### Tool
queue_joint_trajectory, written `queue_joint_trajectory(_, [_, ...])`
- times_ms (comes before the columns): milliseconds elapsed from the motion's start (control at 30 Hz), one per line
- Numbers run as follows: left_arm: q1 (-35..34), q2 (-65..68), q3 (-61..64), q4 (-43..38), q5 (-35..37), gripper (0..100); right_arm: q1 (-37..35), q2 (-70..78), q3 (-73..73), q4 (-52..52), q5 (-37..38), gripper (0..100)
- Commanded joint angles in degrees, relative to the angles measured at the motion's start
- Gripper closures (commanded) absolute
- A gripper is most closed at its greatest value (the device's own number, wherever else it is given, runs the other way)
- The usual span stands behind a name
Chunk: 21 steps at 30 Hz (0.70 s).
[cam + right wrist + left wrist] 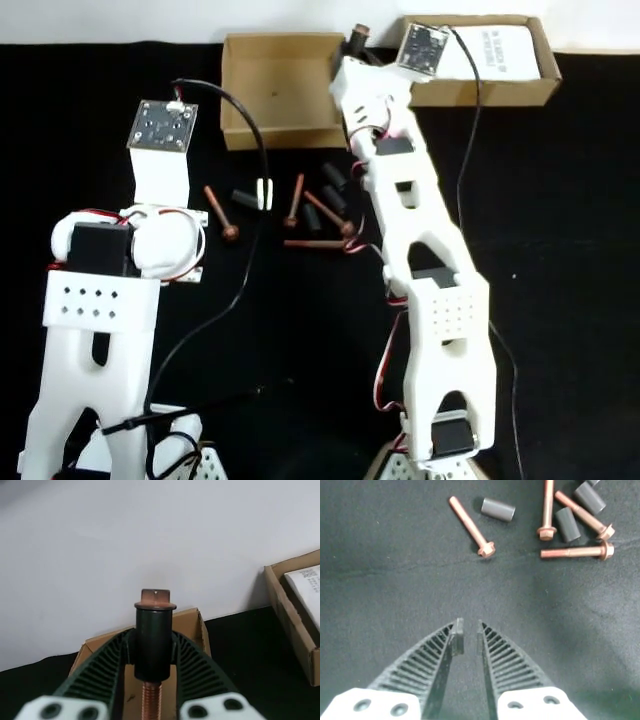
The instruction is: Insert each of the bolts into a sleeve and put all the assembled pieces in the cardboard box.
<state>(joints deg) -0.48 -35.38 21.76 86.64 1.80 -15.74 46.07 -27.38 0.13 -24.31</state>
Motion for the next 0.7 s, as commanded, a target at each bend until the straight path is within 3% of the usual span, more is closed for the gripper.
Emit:
queue_joint_trajectory(0, [-0.13,-0.04,-0.13,-0.88,-0.18,93,-0.75,3.38,-3.82,-0.22,-0.44,99.2])
queue_joint_trajectory(300, [-0.13,-0.04,-0.04,-0.88,-0.18,93,-0.57,10.51,-15.78,10.24,-0.44,99.2])
queue_joint_trajectory(533, [-0.13,-0.04,0.04,-1.67,-0.18,93,-0.75,10.51,-16.48,11.12,0.09,99.1])
queue_joint_trajectory(667, [-0.13,-0.04,-0.04,-2.11,-0.18,93,-0.84,10.51,-16.48,11.12,3.87,90.6])
